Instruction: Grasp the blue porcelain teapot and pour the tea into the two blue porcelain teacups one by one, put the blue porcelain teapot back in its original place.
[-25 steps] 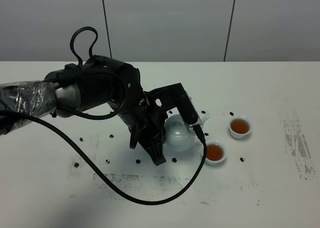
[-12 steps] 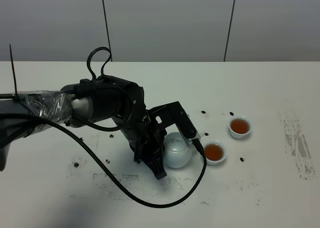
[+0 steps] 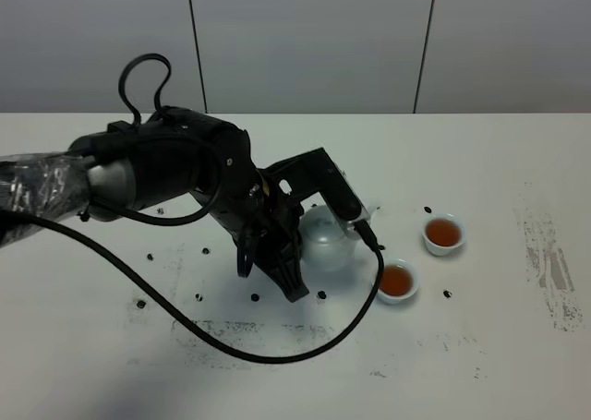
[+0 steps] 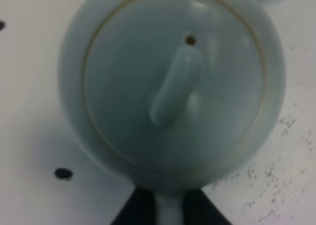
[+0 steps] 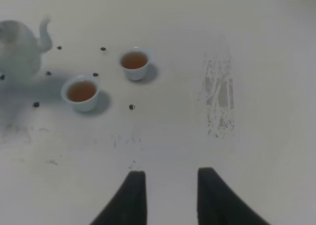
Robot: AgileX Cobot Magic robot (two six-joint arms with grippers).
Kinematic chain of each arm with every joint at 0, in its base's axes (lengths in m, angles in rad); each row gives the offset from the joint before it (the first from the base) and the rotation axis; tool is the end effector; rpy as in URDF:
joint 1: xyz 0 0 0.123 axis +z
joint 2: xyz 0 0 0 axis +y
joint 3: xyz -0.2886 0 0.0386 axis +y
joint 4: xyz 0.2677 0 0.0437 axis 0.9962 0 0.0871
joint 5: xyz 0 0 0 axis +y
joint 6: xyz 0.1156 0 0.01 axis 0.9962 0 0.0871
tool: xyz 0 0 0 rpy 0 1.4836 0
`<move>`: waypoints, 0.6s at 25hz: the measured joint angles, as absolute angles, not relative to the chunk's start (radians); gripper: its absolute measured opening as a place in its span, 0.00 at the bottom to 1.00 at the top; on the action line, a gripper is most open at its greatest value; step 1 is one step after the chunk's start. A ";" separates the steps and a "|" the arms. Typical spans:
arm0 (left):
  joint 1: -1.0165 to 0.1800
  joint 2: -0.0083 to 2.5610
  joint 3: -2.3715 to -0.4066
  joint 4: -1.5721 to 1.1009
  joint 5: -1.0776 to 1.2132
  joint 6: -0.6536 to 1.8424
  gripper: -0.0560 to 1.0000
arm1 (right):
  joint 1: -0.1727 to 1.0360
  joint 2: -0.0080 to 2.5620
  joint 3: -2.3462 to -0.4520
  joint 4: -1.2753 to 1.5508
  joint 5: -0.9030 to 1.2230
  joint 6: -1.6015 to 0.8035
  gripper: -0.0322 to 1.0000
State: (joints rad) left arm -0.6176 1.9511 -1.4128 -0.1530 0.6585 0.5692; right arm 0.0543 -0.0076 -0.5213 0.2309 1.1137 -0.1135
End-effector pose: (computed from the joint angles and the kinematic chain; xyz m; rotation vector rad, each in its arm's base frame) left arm 0.3583 -0.2678 0.1737 1.3861 2.2924 -0.1787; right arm 0.0192 0.0249 0.2790 -0.1941 2.0458 0.2401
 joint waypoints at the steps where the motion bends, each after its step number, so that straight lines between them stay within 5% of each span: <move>1: -0.618 1.933 -1.413 -0.124 0.661 0.518 0.13 | 0.054 -0.008 -0.521 0.231 1.114 -0.113 0.26; 8: -0.608 1.857 -1.371 0.014 0.700 0.151 0.13 | 0.054 -0.008 -0.521 0.231 1.114 -0.113 0.26; 15: -0.597 1.814 -1.207 -0.022 0.665 0.110 0.13 | 0.054 -0.008 -0.521 0.231 1.114 -0.113 0.26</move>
